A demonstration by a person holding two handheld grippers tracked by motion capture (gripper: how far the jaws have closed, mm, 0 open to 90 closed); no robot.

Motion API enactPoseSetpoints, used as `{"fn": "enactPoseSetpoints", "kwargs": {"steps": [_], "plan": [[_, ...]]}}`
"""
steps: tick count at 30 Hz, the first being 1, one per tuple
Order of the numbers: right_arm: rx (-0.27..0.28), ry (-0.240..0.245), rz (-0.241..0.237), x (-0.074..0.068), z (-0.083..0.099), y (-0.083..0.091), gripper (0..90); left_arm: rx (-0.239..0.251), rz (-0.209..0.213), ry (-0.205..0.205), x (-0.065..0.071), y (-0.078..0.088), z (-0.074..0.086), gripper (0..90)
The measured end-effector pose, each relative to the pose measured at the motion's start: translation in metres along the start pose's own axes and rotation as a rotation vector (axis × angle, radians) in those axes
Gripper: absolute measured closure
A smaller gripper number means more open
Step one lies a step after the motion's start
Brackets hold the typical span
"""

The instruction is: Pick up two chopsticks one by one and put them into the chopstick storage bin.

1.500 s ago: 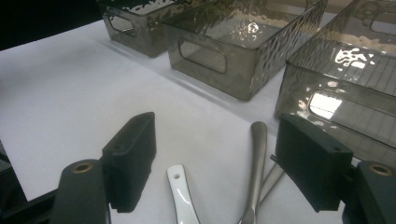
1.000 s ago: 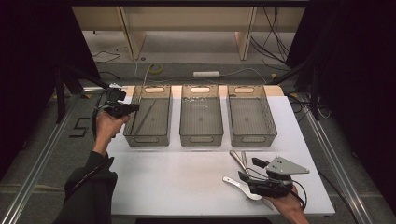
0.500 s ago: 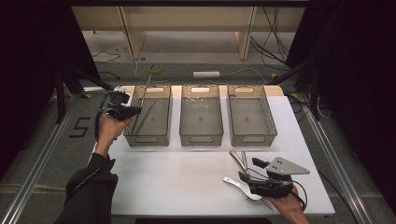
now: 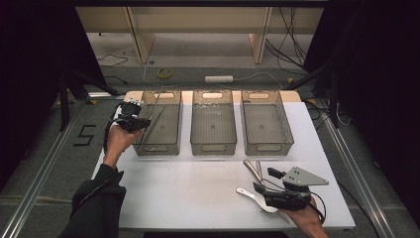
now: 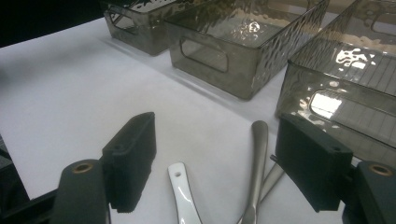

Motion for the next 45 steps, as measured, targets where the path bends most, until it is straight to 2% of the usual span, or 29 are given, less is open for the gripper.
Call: {"fn": "enactPoseSetpoints", "kwargs": {"steps": [10,14,20,25,29,34,37,41,45], "plan": [[0.0,-0.001,0.0,0.0,0.0,0.001,30.0,0.0,0.001,0.007,0.0,-0.003,0.003,83.2],[0.0,-0.002,0.001,0.0,0.0,0.001,30.0,0.012,-0.004,0.02,-0.002,-0.002,0.002,78.8],[0.001,-0.003,0.001,0.0,0.0,0.001,30.0,0.035,0.024,0.041,0.005,0.007,-0.007,61.8],[0.005,-0.003,0.0,0.0,-0.001,0.001,30.0,0.071,0.1,0.08,0.019,0.018,-0.015,44.5],[0.004,-0.004,-0.002,0.0,-0.001,0.002,30.0,0.126,0.15,0.097,0.03,0.028,-0.021,34.7],[0.001,-0.004,-0.006,-0.001,-0.001,0.002,30.0,0.155,0.178,0.053,0.047,0.038,-0.023,27.0],[0.0,-0.002,-0.007,0.0,-0.001,0.002,29.9,0.186,0.207,0.055,0.06,0.044,-0.024,24.4],[-0.01,-0.003,-0.008,0.0,0.0,0.002,30.0,0.211,0.228,0.028,0.076,0.048,-0.023,21.9],[-0.019,-0.001,-0.015,-0.002,0.001,0.002,30.6,0.243,0.26,0.017,0.092,0.052,-0.015,20.7]]}}
Point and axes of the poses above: each handheld gripper's, and its own axes: y roughly backward along the jaws, z roughly out of its underside, x roughly to its right, the point moved 10 cm from there along -y, roughly forward along the jaws, and after that the axes turned 15 degrees about -y, right-handed, at the moved point
